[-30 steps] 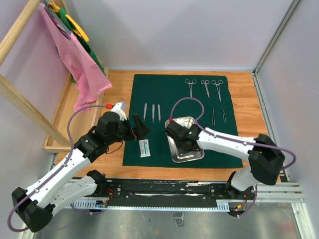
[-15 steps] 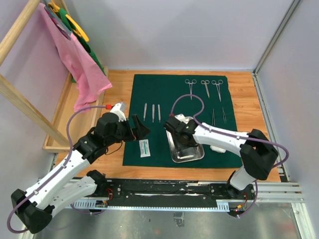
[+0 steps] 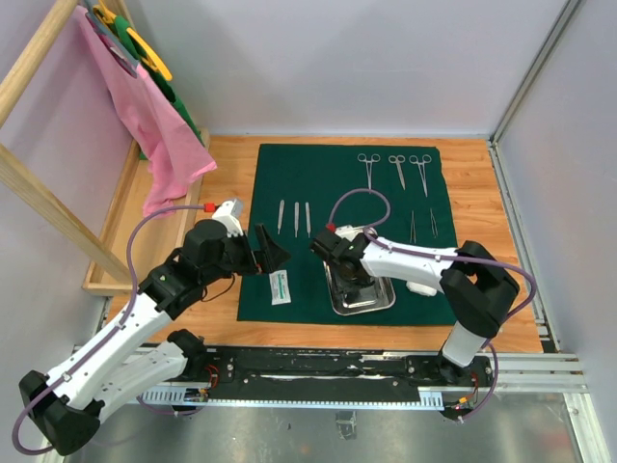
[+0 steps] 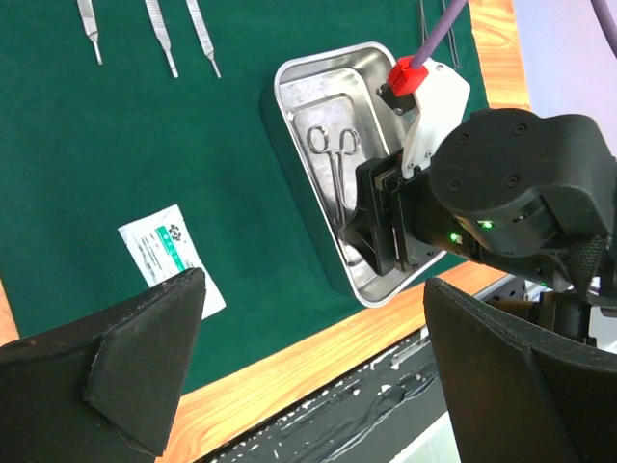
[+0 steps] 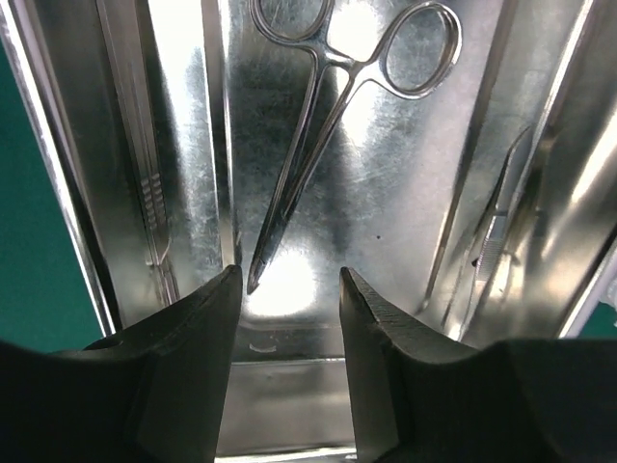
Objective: Open and lay out the surgical kit
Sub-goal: Pick up the medical item from the container.
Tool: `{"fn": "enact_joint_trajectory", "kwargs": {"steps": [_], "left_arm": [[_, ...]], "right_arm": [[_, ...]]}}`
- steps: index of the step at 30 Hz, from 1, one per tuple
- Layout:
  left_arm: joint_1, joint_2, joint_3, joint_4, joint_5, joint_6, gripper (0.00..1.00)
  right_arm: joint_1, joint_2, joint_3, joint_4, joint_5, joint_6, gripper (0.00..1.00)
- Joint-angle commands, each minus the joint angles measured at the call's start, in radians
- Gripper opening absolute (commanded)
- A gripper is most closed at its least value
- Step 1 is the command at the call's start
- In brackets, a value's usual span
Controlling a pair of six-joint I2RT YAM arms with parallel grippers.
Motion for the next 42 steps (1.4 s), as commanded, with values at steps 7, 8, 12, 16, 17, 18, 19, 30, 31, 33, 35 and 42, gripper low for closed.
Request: {"fn": "enact_joint_trajectory", "kwargs": {"steps": [7, 8, 12, 16, 17, 18, 19, 30, 31, 33, 35, 42], "left_arm": [[0.000, -0.031, 0.017, -0.036, 0.011, 0.042, 0.99], [0.000, -0.034, 0.013, -0.035, 0.012, 0.040, 0.99], [0.000, -0.046, 0.002, -0.036, 0.020, 0.034, 0.99], [0.000, -0.051, 0.002, -0.035, 0.024, 0.031, 0.99], [0.000, -0.051, 0.004, -0.035, 0.024, 0.031, 0.99], [0.000, -0.051, 0.007, -0.036, 0.024, 0.032, 0.99], [0.000, -0.051, 0.012, -0.037, 0.022, 0.031, 0.99], [0.000, -0.058, 0.022, -0.044, 0.001, 0.019, 0.99], [0.000, -0.057, 0.023, -0.043, -0.001, 0.019, 0.99], [0.000, -0.055, 0.023, -0.043, -0.005, 0.017, 0.99], [0.000, -0.051, 0.024, -0.041, -0.009, 0.017, 0.99], [0.000, -0.045, 0.024, -0.029, -0.018, 0.014, 0.99]], "right_arm": [[0.000, 0.073, -0.018, 0.019, -0.035, 0.082, 0.30], [0.002, 0.073, -0.039, 0.022, -0.041, 0.089, 0.26], [0.002, 0.046, -0.088, 0.019, -0.044, 0.107, 0.04], [0.001, 0.002, -0.072, -0.020, 0.001, 0.089, 0.01], [0.001, -0.009, -0.054, -0.038, 0.018, 0.079, 0.01], [0.001, -0.025, -0.036, -0.051, 0.034, 0.068, 0.01], [0.001, -0.043, -0.019, -0.062, 0.048, 0.053, 0.01], [0.001, -0.192, 0.113, -0.156, 0.144, -0.039, 0.01], [0.001, -0.205, 0.113, -0.158, 0.148, -0.043, 0.01], [-0.010, -0.225, 0.117, -0.156, 0.150, -0.064, 0.01], [-0.048, -0.227, 0.137, -0.140, 0.142, -0.104, 0.01], [-0.252, -0.128, 0.300, -0.049, 0.039, -0.272, 0.01]]}}
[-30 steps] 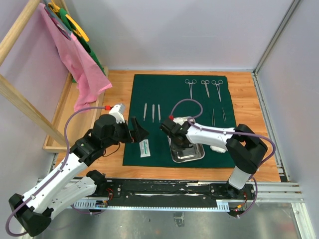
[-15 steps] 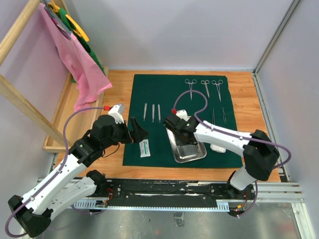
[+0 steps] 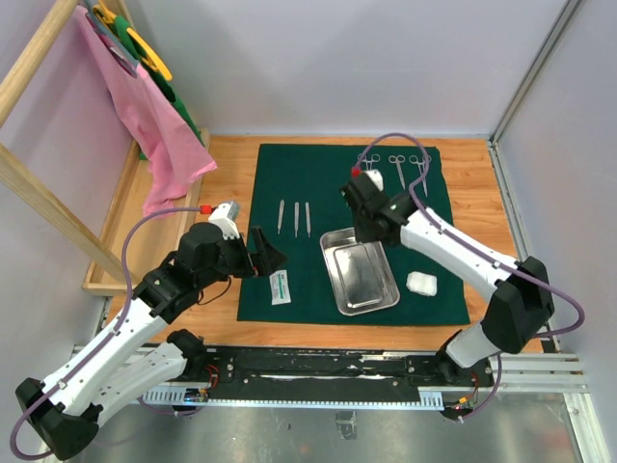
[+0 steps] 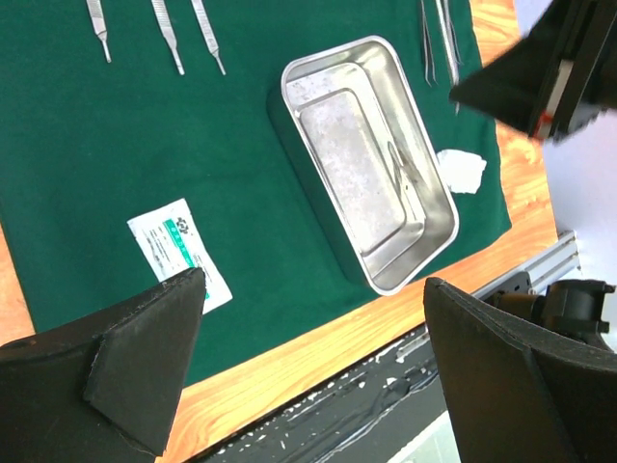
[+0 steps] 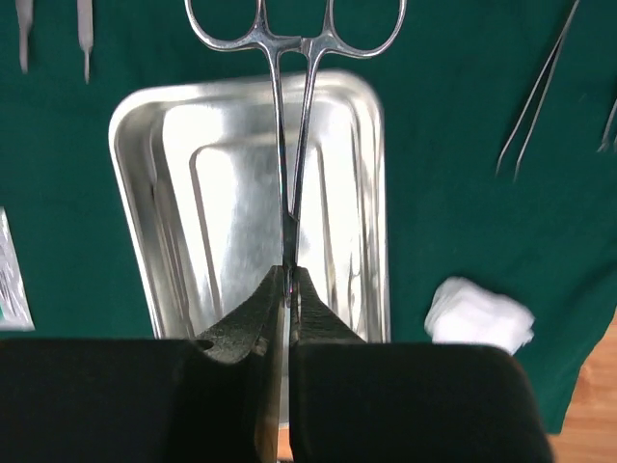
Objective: Open and lay out the surgical kit
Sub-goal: Pick up the medical item from the container, then place the medical item in the surgical kit.
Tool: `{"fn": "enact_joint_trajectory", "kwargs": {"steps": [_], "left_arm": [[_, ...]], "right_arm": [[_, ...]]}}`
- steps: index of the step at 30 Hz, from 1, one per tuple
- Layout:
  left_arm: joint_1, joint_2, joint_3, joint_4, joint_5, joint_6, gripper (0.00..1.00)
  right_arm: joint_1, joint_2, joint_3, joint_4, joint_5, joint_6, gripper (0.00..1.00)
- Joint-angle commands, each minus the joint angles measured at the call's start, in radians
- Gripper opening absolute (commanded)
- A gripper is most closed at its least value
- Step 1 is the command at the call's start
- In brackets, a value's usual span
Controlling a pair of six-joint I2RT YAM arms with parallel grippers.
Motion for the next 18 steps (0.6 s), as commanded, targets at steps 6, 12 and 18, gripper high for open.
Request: {"fn": "enact_joint_trajectory", "kwargs": {"steps": [6, 12, 18], "left_arm": [[0.000, 0.009, 0.038, -0.003, -0.026, 0.004, 0.99], [0.000, 0.005, 0.046, -0.019, -0.048, 0.006, 0.99], [0.000, 0.006, 0.041, -0.017, -0.052, -0.004, 0.99]], "right_arm": [[-0.194, 0.301, 0.328, 0.125, -0.084, -0.197, 0.01], [-0.256, 0.582, 0.579, 0.156, -0.119, -0.256, 0.01], [-0.304, 0.784, 0.755, 0.179, -0.159, -0.261, 0.01]]}}
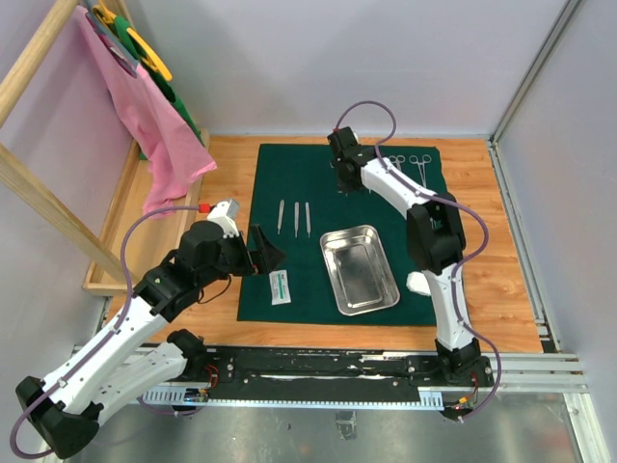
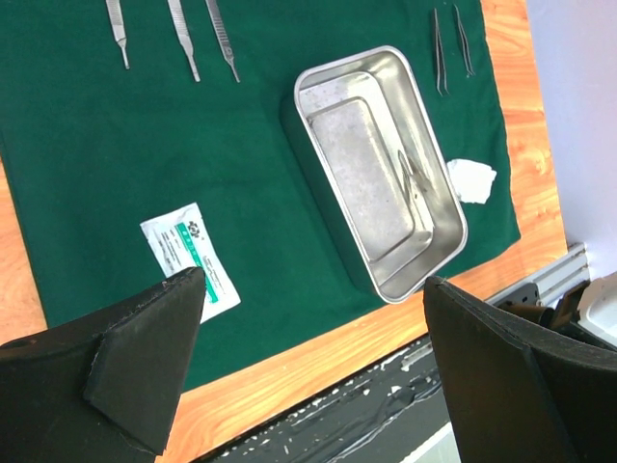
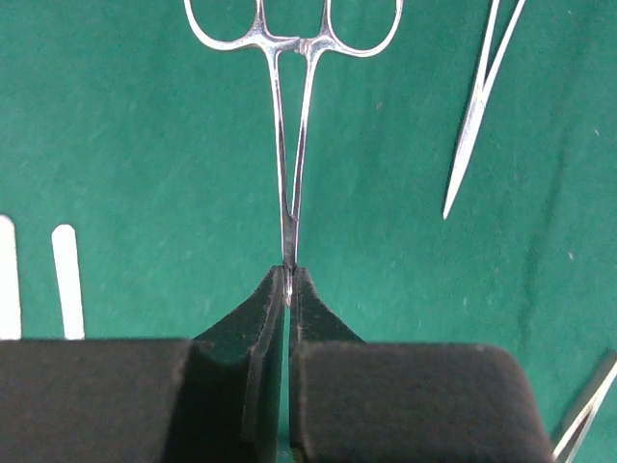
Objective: Open and lay out the surgical kit
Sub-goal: Place the medical item in the surgical kit.
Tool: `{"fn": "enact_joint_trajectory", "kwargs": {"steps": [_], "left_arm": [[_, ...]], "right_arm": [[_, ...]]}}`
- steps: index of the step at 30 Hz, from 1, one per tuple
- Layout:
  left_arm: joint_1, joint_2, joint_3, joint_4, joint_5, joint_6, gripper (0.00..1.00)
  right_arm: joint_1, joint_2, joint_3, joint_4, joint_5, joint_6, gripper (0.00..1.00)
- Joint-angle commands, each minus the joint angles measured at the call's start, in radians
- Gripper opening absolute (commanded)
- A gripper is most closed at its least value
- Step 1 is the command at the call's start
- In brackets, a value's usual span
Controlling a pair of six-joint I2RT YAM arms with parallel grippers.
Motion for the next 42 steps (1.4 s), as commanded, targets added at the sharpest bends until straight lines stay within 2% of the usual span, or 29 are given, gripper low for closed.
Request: {"fn": "enact_joint_trajectory", "kwargs": {"steps": [1, 5, 20, 42], "left_arm": [[0.000, -0.008, 0.028, -0.012, -0.020, 0.000, 0.99], [0.000, -0.012, 0.023, -0.019, -0.028, 0.000, 0.99], [0.000, -0.001, 0.002, -0.005, -0.033, -0.001, 0.99], [0.000, 0.027, 0.006, 0.005, -0.042, 0.015, 0.99]], "right_arm": [[-0.046, 0.091, 0.101, 0.026, -0.040, -0.027, 0.01], [-0.064, 0.161, 0.130, 0.080, -0.066, -0.043, 0.01], [-0.093, 0.295, 0.295, 0.090, -0.119, 0.025, 0.01], [-0.128, 0.362, 0.360, 0.113, -0.187, 0.111, 0.04]]}}
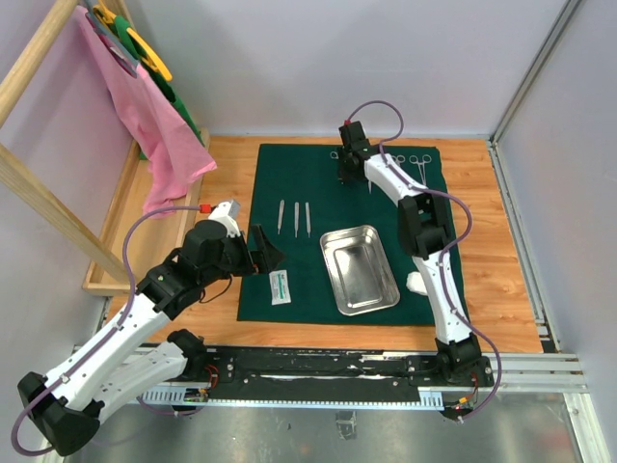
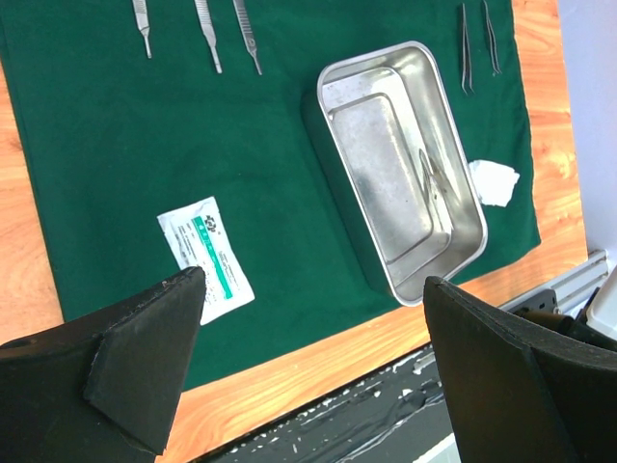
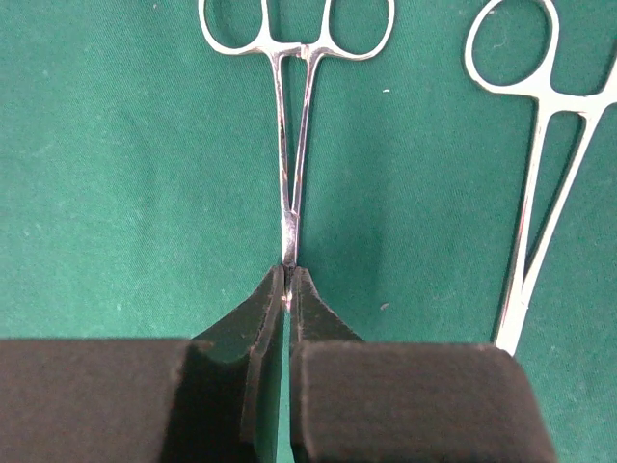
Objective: Open and lay out the surgical kit
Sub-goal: Place the medical item in the surgical kit.
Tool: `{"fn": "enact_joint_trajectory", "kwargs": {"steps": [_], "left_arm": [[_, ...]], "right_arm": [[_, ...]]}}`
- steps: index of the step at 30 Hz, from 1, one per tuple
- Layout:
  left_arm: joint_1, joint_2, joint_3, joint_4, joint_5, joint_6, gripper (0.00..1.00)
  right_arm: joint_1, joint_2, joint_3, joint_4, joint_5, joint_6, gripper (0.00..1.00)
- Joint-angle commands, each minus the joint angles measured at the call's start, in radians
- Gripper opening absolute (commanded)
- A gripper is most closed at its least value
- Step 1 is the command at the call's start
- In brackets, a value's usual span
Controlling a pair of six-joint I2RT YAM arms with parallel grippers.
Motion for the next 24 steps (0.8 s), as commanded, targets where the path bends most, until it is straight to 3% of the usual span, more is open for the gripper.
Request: {"fn": "enact_joint_trajectory", "kwargs": {"steps": [1, 5, 12, 16, 20, 24], "left_arm": [[0.000, 0.005, 0.007, 0.021, -0.015, 0.018, 0.99], [0.000, 0.002, 0.009, 0.022, -0.016, 0.018, 0.99], [0.000, 0.010, 0.019, 0.017, -0.022, 0.018, 0.99], [0.000, 0.008, 0.036, 0.003, -0.039, 0.017, 0.99], [0.001, 0.005, 0.087, -0.037, -0.085, 0.026, 0.99], [0.000, 0.003, 0.155, -0.078, -0.140, 0.032, 0.99]], "right_arm": [[-0.015, 0.038, 0.049, 0.012, -0.032, 0.039, 0.05], [-0.018, 0.044, 0.047, 0.023, -0.044, 0.058, 0.08], [-0.017, 0.024, 0.030, 0.050, -0.069, 0.078, 0.28], [-0.018, -0.028, 0.017, 0.065, -0.095, 0.081, 0.30], [-0.019, -0.173, 0.044, 0.067, -0.131, 0.052, 0.34], [-0.023, -0.407, -0.027, 0.068, -0.152, 0.003, 0.45]]}}
